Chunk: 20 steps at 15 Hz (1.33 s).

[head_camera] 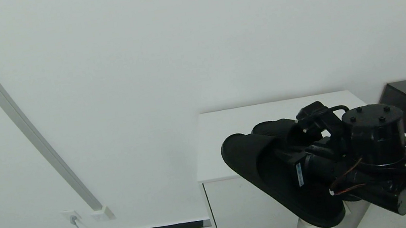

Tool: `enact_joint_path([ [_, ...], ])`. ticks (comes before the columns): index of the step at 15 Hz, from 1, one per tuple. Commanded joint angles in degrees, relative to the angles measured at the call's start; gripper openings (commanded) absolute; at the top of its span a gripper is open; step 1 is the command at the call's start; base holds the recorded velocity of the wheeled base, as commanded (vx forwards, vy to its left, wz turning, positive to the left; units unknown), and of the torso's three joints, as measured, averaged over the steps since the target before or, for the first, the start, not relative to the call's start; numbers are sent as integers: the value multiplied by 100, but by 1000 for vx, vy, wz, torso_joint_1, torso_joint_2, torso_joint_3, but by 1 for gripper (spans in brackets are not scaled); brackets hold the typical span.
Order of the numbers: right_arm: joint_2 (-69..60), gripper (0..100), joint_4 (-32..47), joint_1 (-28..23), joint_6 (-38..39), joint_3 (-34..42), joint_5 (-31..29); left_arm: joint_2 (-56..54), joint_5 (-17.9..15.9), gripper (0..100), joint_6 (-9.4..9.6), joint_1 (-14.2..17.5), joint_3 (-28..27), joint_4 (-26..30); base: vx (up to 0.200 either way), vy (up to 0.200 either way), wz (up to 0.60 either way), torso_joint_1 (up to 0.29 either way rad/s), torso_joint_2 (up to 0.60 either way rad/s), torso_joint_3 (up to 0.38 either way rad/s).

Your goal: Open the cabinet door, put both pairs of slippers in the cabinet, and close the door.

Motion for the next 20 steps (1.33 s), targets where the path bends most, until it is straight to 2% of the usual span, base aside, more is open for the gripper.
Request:
enact_joint_path([
  [1,-118,0,2,31,-3,71,7,-1,2,0,-4,-1,1,0,0,0,0,0,0,0],
  [3,-118,0,2,75,-3,80,-1,-1,2,0,-4,-1,1,0,0,0,0,0,0,0],
  [14,-92,0,-16,127,-47,185,-1,-1,-7,0,-13,-1,1,0,-200,0,0,1,1,2],
  [20,-83,0,-25,180,-47,256,-36,8,-7,0,-22,-1,1,0,0,0,0,0,0,0],
])
